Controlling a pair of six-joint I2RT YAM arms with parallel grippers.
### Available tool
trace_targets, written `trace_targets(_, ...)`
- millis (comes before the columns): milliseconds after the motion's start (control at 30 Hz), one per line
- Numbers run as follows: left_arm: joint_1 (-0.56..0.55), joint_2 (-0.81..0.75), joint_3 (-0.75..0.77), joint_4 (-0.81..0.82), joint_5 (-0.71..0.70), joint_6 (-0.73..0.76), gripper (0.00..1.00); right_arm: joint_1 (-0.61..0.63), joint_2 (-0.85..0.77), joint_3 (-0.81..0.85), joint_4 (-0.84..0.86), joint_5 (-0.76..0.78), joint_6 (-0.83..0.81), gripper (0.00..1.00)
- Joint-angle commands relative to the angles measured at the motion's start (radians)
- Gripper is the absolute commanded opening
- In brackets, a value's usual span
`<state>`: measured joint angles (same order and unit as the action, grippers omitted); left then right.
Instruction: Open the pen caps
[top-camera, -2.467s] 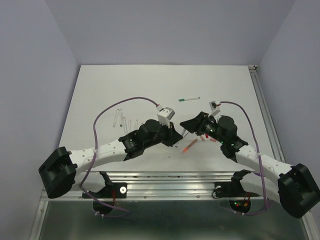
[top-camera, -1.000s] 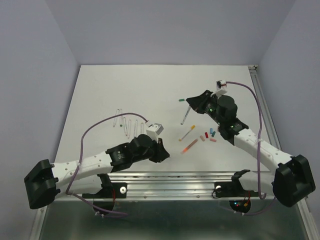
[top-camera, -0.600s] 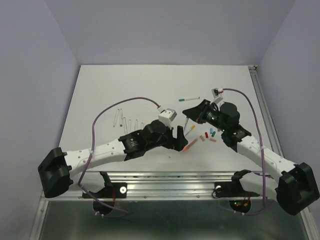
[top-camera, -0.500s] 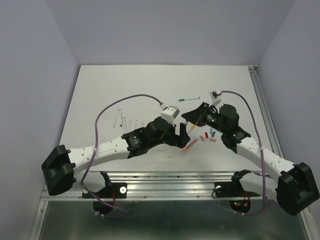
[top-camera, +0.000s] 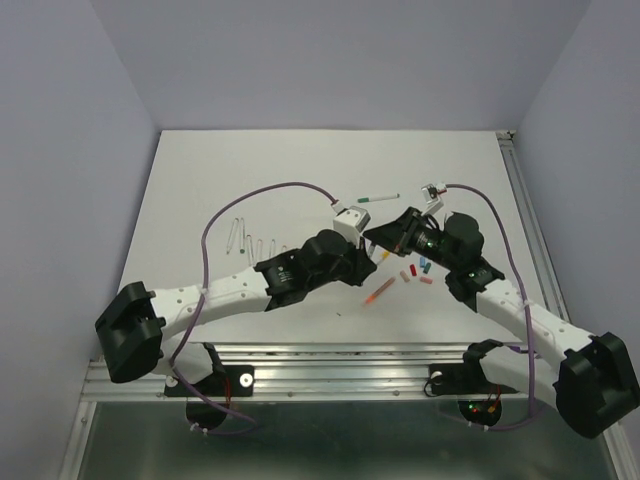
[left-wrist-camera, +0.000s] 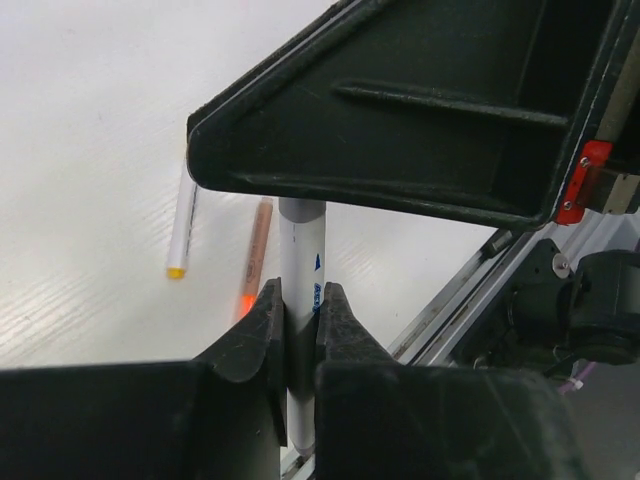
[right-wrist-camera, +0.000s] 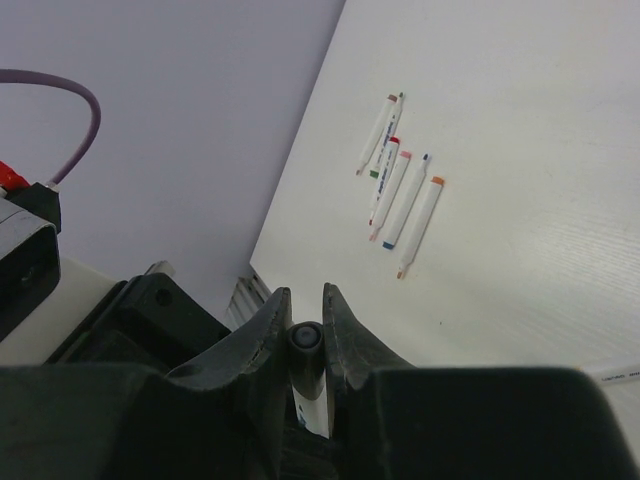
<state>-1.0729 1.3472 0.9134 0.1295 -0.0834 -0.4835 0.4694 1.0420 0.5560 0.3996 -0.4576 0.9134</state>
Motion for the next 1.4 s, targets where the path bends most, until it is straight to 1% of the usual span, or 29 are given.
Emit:
trace_targets(0,0.013,-0.026,0.022,0.009,-0.027,0.008,0.0,-0.002,-0.01,-0.004,0.087,-0.021,0.013,0.01)
trace_targets(100,0.013,-0.059,-0.01,0.042,-0.01,0.003,0.0,-0.002,0.001,0.015,0.064,0.062,-0.024,0.01)
trace_targets(167,0.011,-0.078,-0.056,0.062,0.005,-0.018,0.0,-0.002,0.013,0.059,0.009,0.121,-0.054,0.01)
trace_targets(200,0.013,-0.1,-0.074,0.082,0.01,-0.027,0.0,-0.002,0.026,0.08,-0.011,0.187,-0.071,0.01)
trace_targets(267,0.01,-0.121,-0.131,0.102,0.054,-0.046,0.0,-0.005,0.041,0.126,-0.034,0.241,-0.108,0.01)
trace_targets(300,0.011,-0.141,-0.168,0.102,0.066,-0.056,0.0,-0.005,0.065,0.146,-0.057,0.291,-0.14,0.01)
trace_targets(500,0.007,-0.256,-0.338,0.117,0.079,-0.157,0.0,-0.086,0.165,0.271,-0.068,0.3,-0.179,0.01)
trace_targets(567,0.002,-0.293,-0.373,0.122,0.079,-0.181,0.0,-0.13,0.2,0.291,-0.064,0.266,-0.174,0.01)
trace_targets(700,0.002,-0.336,-0.433,0.117,0.071,-0.213,0.0,-0.163,0.216,0.282,-0.045,0.234,-0.168,0.01)
trace_targets(767,0.004,-0.339,-0.421,0.084,0.025,-0.222,0.0,-0.163,0.211,0.275,-0.057,0.215,-0.192,0.01)
trace_targets(867,0.008,-0.303,-0.349,-0.048,-0.102,-0.233,0.0,-0.163,0.178,0.233,-0.142,0.238,-0.226,0.01)
trace_targets(900,0.011,-0.265,-0.297,-0.123,-0.161,-0.236,0.0,-0.163,0.149,0.216,-0.216,0.291,-0.237,0.01)
trace_targets(967,0.025,-0.211,-0.239,-0.203,-0.209,-0.239,0.0,-0.163,0.119,0.158,-0.283,0.362,-0.254,0.01)
trace_targets(1000,0.043,-0.148,-0.179,-0.275,-0.249,-0.239,0.0,-0.163,0.083,0.136,-0.339,0.431,-0.263,0.01)
trace_targets(1067,0.073,-0.077,-0.122,-0.339,-0.279,-0.237,0.0,-0.163,0.049,0.07,-0.381,0.488,-0.275,0.01)
trace_targets(1100,0.109,-0.007,-0.096,-0.394,-0.286,-0.237,0.0,-0.163,0.033,0.055,-0.428,0.528,-0.284,0.01)
trace_targets(1133,0.126,0.025,-0.052,-0.418,-0.3,-0.237,0.0,-0.163,0.014,0.041,-0.448,0.545,-0.286,0.02)
trace_targets(1200,0.174,0.105,-0.018,-0.461,-0.314,-0.236,0.0,-0.163,0.004,0.009,-0.476,0.586,-0.303,0.04)
trace_targets(1233,0.186,0.125,0.004,-0.468,-0.322,-0.236,0.0,-0.163,0.004,0.004,-0.505,0.603,-0.304,0.05)
trace_targets(1367,0.247,0.197,0.038,-0.481,-0.322,-0.23,0.0,-0.163,0.039,-0.022,-0.518,0.622,-0.318,0.06)
